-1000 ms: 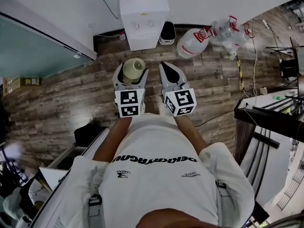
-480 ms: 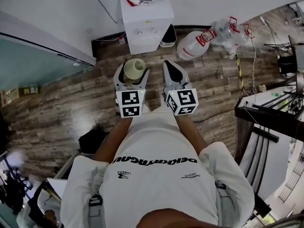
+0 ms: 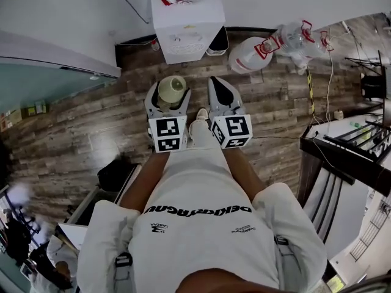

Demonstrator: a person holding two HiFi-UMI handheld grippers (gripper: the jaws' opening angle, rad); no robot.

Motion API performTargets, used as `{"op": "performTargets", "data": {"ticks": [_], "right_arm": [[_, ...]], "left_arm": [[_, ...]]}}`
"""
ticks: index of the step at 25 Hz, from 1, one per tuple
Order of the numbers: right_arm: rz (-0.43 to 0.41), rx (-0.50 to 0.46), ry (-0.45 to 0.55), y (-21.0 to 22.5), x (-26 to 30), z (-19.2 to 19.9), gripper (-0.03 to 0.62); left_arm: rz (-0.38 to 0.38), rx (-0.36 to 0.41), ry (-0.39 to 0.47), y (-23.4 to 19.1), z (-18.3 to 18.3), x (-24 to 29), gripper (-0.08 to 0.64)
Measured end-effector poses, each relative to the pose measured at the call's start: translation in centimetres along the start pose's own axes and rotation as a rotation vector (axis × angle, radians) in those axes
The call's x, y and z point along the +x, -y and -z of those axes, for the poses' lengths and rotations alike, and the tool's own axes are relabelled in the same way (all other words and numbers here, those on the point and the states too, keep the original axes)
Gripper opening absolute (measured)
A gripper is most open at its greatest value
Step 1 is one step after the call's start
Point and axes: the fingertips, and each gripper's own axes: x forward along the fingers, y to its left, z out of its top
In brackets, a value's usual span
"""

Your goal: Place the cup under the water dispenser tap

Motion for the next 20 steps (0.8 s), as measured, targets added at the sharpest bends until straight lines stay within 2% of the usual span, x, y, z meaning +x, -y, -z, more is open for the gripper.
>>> {"op": "performTargets", "data": {"ticks": [10,20], "right_arm": [[-0.011,0.051,-0.045,5.1,4.9,3.3,-0.002],[-0.003,0.091,-0.066,8.5,9.4,8.9,-0.002]], "left_arm": [[-0.038,-0.028,-0.019,0.4,0.8,7.9,0.376],[-0.098,-0.066,-0.026,-1.1,4.7,13.7,0.376]]}}
